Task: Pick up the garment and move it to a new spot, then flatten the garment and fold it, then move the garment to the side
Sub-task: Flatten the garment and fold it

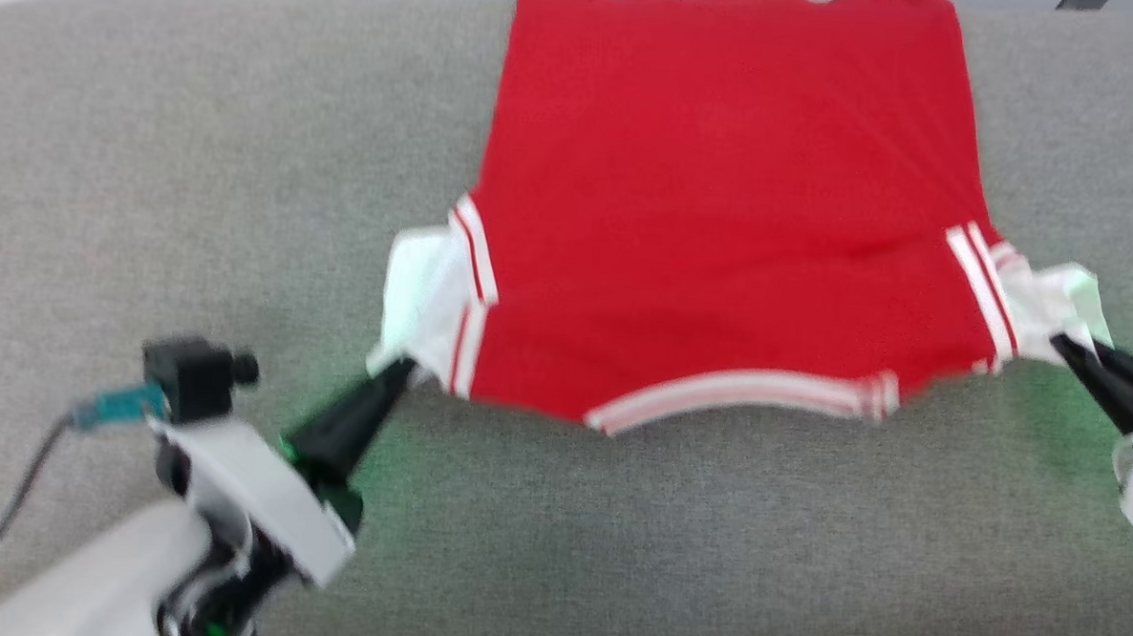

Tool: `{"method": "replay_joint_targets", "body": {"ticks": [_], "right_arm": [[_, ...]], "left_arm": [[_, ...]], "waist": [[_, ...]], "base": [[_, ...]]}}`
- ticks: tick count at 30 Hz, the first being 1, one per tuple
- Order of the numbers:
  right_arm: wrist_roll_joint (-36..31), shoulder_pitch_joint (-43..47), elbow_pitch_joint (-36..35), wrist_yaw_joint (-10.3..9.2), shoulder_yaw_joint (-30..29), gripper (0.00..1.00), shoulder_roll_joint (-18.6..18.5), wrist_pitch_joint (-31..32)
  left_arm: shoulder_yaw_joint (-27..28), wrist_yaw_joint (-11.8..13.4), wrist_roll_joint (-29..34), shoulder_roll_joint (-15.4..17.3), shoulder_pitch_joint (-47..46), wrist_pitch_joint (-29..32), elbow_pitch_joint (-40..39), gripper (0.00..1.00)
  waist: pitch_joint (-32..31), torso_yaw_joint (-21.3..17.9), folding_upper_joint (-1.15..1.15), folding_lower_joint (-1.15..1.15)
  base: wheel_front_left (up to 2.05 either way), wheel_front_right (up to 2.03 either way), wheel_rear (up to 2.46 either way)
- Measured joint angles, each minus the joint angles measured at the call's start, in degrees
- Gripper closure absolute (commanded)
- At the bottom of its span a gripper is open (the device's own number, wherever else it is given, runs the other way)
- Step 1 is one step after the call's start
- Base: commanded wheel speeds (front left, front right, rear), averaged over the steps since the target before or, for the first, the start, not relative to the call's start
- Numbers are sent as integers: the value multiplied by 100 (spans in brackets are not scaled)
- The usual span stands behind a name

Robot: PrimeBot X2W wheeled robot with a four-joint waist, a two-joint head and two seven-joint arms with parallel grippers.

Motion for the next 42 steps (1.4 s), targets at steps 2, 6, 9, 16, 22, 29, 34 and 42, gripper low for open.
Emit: {"method": "replay_joint_targets", "body": {"ticks": [2, 6, 9, 16, 22, 29, 34, 42], "right_arm": [[12, 287, -255, 0, -78, 100, -200, -2], [-79, 776, -644, -1, -178, 100, -482, 131], [-196, 1120, -947, -1, -263, 100, -668, 310], [-114, 1967, -1472, 0, -681, 100, -906, 578], [-153, 2483, -1595, 0, -1065, 100, -949, 698], [-616, 2733, -1477, -1, -1443, 100, -666, 967], [-1028, 2775, -1369, -1, -1579, 100, -420, 1195], [-1583, 2771, -1181, -9, -1678, 100, -94, 1426]], "left_arm": [[51, -1, -12, 40, 370, 0, -266, 100], [-30, 0, -11, 281, 994, -13, -761, 100], [-65, 0, -132, 542, 1289, -12, -1107, 100], [-196, 0, -227, 940, 1902, -13, -1614, 100], [-417, 99, -62, 872, 2080, 43, -1750, 100], [-565, 166, 234, 318, 1752, 205, -1274, 100], [-742, 157, 448, -38, 1561, 335, -697, 100], [-880, 97, 659, -445, 1406, 283, 69, 100]], "waist": [[-115, 6, 0, 0], [-314, 21, 0, 0], [-420, 35, 0, 0], [-494, 29, 0, 0], [-487, 37, 0, 0], [-481, 91, 0, 0], [-424, 104, 0, 0], [-364, 111, 0, 0]], "base": [[0, 0, 0], [0, 0, 0], [0, 0, 0], [0, 0, 0], [0, 0, 0], [0, 0, 0], [0, 0, 0], [0, 0, 0]]}}
